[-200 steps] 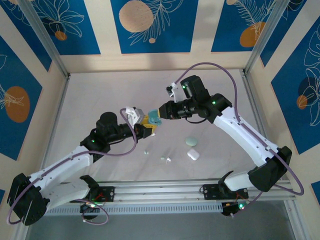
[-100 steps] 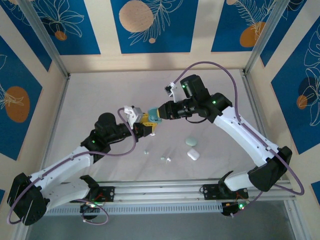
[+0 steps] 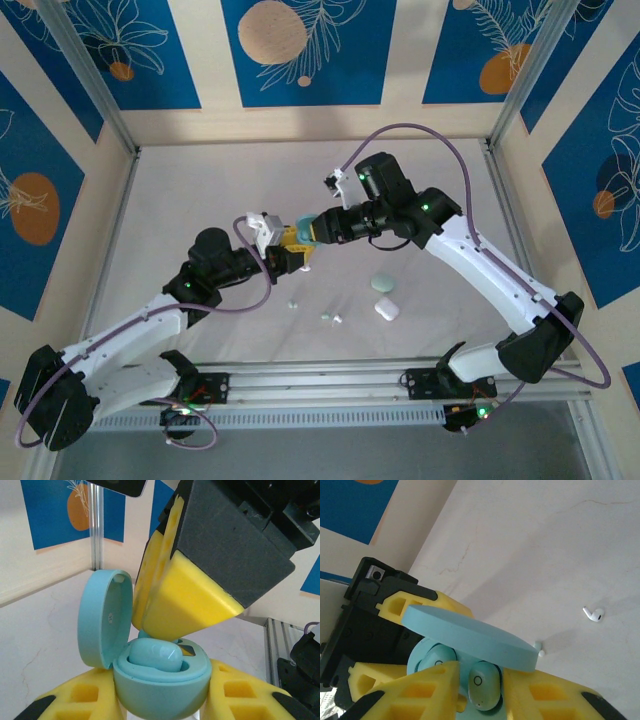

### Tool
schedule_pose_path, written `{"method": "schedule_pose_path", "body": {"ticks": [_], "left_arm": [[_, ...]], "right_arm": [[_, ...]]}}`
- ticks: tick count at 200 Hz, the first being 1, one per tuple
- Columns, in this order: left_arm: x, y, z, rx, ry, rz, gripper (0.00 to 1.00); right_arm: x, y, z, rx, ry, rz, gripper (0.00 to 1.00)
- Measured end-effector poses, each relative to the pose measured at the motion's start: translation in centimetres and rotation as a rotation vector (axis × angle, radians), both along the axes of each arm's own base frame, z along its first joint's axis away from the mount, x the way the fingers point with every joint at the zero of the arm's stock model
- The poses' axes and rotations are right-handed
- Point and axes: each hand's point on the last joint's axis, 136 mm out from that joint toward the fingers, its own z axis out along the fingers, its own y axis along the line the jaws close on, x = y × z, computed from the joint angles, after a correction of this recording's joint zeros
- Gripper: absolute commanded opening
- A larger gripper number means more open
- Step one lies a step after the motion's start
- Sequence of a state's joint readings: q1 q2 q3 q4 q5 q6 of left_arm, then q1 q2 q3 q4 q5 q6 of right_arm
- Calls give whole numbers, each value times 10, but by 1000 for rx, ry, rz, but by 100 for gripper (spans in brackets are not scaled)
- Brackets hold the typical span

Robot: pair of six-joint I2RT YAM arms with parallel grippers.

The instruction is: Insert the wireless bluetooth earbuds into the charging case

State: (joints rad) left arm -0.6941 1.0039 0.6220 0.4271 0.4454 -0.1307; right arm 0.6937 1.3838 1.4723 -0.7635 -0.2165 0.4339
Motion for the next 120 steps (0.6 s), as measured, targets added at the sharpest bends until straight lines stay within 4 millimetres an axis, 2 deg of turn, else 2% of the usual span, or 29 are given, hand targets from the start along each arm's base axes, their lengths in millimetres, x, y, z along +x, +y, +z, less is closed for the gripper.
{"method": "schedule_pose_path", "body": {"ticks": [78, 120], "left_arm": [[-2, 0, 13, -36, -45, -9, 30], [-5, 1, 19, -53, -76, -13, 30]], "right_arm": [[-8, -8, 14, 19, -25, -9, 41], [-14, -16, 32, 60, -53, -21, 45]]}}
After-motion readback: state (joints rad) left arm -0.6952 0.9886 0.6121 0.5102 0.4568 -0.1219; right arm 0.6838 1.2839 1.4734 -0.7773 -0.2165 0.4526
